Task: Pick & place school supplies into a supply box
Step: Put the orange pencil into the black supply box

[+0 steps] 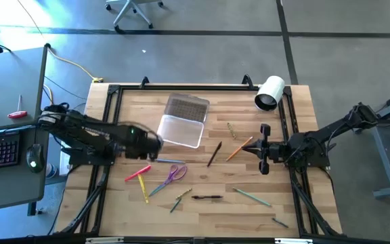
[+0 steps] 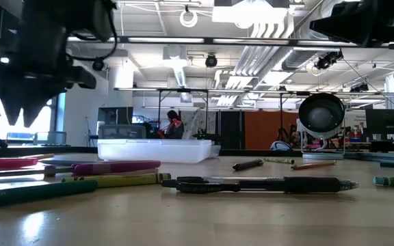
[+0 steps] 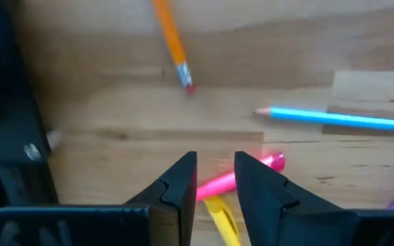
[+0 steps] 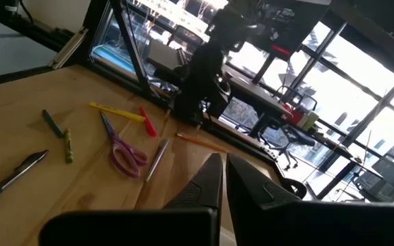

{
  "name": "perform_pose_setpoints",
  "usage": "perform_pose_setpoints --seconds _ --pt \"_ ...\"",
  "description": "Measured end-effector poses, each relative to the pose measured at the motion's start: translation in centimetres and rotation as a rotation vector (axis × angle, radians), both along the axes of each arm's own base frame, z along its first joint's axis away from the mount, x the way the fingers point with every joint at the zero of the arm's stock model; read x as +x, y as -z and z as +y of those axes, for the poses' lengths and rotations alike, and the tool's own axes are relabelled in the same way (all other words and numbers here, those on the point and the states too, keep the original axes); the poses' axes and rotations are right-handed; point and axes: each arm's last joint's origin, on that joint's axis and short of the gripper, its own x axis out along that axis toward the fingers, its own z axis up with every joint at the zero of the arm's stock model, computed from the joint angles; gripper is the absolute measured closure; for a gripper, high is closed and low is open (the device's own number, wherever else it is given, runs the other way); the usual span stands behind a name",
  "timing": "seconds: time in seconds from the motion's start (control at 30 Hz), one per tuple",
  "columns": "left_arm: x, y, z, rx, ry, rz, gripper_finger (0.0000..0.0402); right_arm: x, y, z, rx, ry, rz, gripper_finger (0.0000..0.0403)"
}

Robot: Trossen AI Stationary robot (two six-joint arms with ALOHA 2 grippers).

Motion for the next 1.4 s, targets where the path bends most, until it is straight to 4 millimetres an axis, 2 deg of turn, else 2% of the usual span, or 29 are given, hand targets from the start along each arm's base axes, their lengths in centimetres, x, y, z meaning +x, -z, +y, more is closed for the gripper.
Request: perform_pose_setpoints --seconds 0.17,0.3,0.63,1.4 --pt "-0.5 1.0 -2.2 0.086 -0.065 0.059 0.0268 0.0 0.1 0.0 -0.003 0.000 0.006 0.0402" --pt "-1.0 2.1 -2.1 0.123 -0.094 0.097 0.0268 0.0 0.0 0.0 -0.002 0.000 0.005 0.0402" --pt "-1.9 5.4 -1.6 0.176 -0.096 0.010 0.0268 0.0 0.0 0.1 0.024 -0.047 0.003 0.0402" --pt "-1.8 5.7 -1.5 0.230 -0.120 -0.037 0.0268 0.0 -0.1 0.1 0.028 -0.051 -0.006 0.0402"
